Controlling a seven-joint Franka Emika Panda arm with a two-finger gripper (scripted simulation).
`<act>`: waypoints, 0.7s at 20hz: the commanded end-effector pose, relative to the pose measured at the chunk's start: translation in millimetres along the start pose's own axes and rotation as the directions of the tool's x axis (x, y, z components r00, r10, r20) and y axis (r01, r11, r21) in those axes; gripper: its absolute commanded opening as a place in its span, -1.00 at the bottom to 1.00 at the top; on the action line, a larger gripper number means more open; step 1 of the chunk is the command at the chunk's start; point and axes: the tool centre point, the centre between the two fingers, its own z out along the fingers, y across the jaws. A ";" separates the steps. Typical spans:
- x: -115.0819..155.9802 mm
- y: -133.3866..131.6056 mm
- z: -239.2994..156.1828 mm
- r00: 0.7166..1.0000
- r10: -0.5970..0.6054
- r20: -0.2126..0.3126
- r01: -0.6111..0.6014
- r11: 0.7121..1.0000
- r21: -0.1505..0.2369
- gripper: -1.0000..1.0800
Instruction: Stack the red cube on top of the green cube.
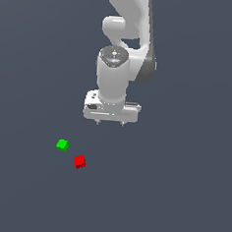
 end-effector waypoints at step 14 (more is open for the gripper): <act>17.1 26.6 19.6 0.998 -0.067 -0.004 0.067 0.998 0.003 0.92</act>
